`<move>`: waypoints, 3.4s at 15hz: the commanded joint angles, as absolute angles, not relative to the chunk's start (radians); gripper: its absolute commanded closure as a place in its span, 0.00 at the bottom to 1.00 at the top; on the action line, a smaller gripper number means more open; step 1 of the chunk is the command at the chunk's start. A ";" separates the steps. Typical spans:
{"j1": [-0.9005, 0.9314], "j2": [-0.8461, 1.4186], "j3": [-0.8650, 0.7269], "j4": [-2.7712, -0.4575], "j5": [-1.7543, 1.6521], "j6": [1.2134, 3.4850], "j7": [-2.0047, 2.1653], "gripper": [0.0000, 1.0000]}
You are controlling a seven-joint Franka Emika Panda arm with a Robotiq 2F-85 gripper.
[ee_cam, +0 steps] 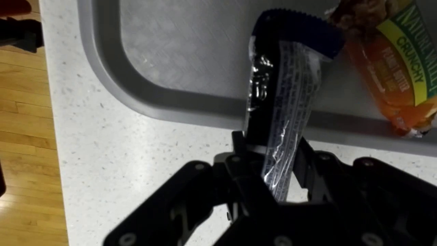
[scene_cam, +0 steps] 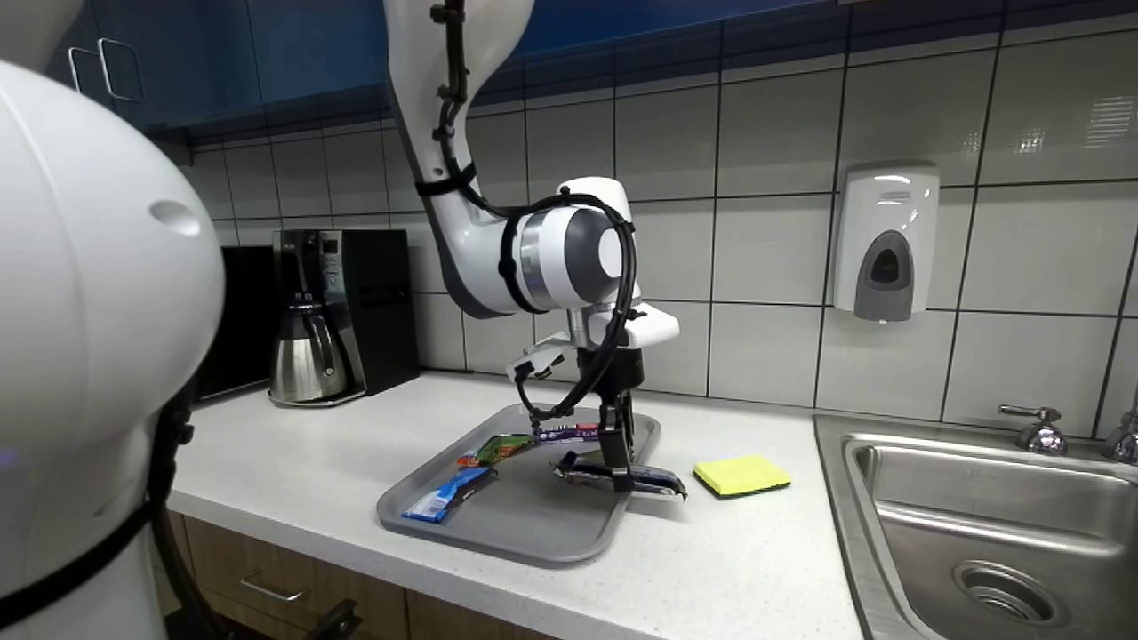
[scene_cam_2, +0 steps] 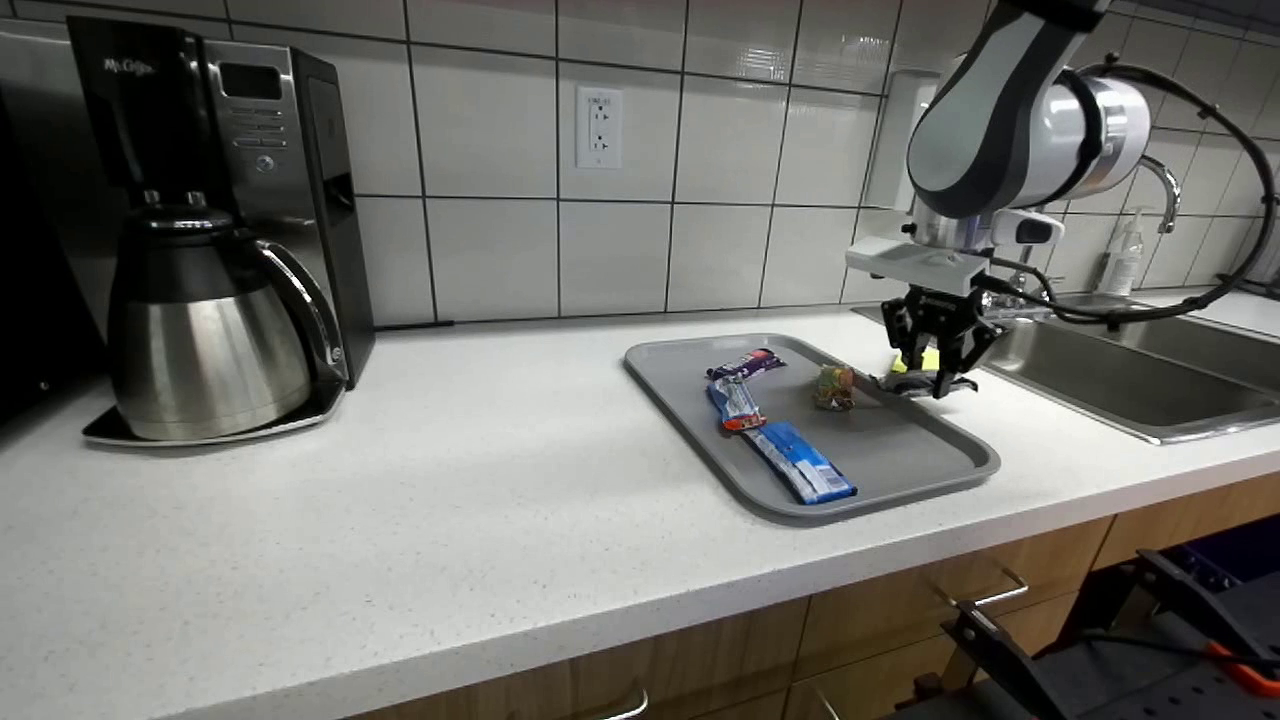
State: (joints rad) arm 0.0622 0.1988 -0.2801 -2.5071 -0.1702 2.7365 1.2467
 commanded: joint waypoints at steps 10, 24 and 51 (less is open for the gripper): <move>0.175 0.162 -0.247 -2.568 -0.346 2.694 1.590 0.90; 0.185 0.163 -0.212 -2.595 -0.433 2.675 1.717 0.28; 0.012 -0.253 -0.065 -2.817 -0.215 2.629 0.714 0.00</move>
